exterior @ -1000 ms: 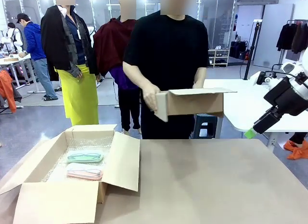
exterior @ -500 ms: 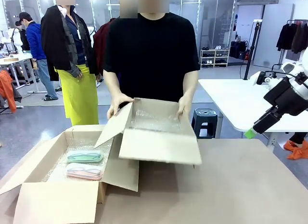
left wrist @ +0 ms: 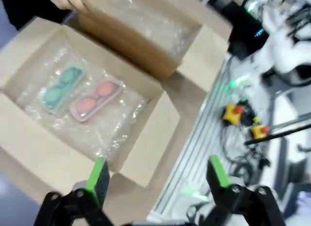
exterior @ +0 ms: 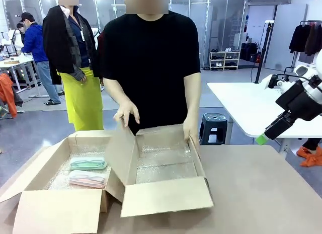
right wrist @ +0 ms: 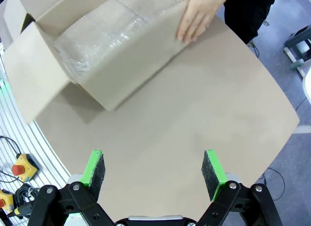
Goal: Pack the glasses set securely to prepare it for shipping.
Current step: Position the Package Box on the left side of the table.
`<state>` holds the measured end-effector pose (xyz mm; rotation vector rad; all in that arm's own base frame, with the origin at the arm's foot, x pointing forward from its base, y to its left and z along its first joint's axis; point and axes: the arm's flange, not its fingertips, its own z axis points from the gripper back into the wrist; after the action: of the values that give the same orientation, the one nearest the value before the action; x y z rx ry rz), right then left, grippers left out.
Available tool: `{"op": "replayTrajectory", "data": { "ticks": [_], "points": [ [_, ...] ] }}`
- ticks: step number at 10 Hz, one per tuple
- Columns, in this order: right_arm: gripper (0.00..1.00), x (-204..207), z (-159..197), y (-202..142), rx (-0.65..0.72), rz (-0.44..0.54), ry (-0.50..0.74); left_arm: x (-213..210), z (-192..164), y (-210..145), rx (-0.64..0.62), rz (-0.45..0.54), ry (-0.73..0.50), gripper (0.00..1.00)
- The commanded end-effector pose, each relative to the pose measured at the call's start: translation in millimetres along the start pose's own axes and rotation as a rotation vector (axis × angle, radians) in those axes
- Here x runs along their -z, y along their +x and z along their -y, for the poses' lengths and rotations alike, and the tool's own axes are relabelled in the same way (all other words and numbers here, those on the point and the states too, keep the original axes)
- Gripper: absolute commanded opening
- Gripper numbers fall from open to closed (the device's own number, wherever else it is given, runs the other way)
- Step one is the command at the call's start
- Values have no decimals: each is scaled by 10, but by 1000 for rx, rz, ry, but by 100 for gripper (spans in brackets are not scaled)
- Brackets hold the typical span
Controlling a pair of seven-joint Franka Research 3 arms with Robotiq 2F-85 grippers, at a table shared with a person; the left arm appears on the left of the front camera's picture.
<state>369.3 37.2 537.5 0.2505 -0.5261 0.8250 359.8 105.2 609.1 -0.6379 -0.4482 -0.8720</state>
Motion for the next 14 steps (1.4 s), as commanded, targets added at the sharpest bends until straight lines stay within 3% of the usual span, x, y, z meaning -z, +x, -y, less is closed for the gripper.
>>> {"op": "replayTrajectory", "data": {
  "ticks": [1,3,6,14],
  "points": [
    [100,-11,-27,41,17,-15,-13,417,261,-32,109,-84,113,100],
    [100,-11,-27,41,17,-15,-13,628,471,48,202,-116,144,100],
    [100,-11,-27,41,17,-15,-13,760,522,76,284,-69,188,100],
    [100,-11,-27,41,17,-15,-13,750,541,149,246,-94,167,100]
  ]
}}
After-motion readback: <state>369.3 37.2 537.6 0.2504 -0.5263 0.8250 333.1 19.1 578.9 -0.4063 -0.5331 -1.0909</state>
